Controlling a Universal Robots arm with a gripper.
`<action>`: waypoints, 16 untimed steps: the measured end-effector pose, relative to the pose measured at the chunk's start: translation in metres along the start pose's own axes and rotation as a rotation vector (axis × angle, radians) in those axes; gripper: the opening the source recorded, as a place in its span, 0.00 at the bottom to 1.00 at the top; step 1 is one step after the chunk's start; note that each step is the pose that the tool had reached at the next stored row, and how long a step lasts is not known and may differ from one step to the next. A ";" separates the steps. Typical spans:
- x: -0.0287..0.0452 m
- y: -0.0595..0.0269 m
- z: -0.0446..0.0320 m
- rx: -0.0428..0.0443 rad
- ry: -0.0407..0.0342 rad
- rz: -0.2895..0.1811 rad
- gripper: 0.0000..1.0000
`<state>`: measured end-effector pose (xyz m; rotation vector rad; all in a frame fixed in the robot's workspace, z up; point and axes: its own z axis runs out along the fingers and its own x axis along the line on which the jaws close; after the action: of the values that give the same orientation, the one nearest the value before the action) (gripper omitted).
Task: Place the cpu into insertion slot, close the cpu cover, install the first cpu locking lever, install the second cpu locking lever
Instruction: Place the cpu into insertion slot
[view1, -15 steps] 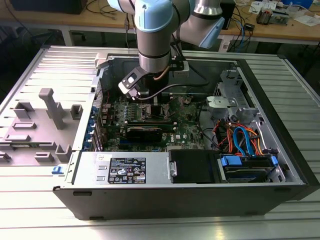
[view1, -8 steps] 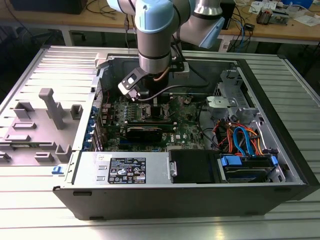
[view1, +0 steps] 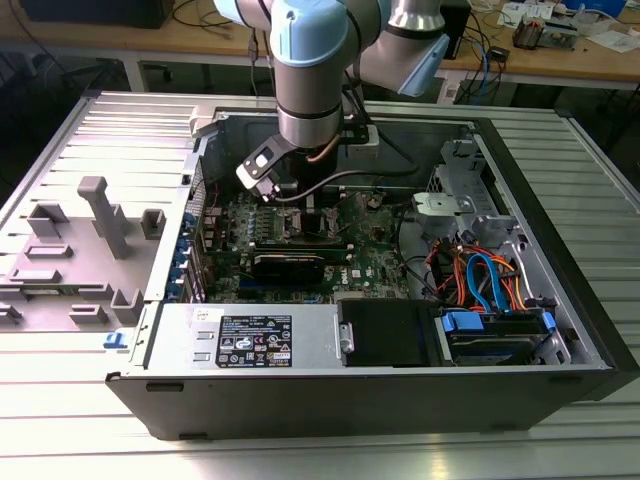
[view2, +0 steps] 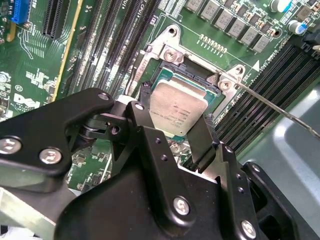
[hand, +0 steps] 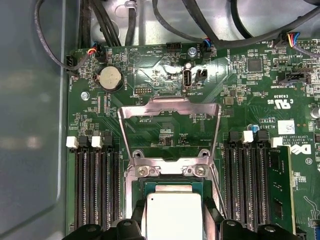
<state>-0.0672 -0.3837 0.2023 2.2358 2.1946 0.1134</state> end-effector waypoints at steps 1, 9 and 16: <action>0.0001 0.0000 0.0001 0.0001 -0.0002 0.000 0.54; 0.0004 -0.0001 0.0013 0.0002 -0.0003 0.000 0.54; 0.0005 -0.0001 0.0015 0.0000 -0.0001 0.000 0.61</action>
<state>-0.0672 -0.3832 0.2009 2.2357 2.1946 0.1133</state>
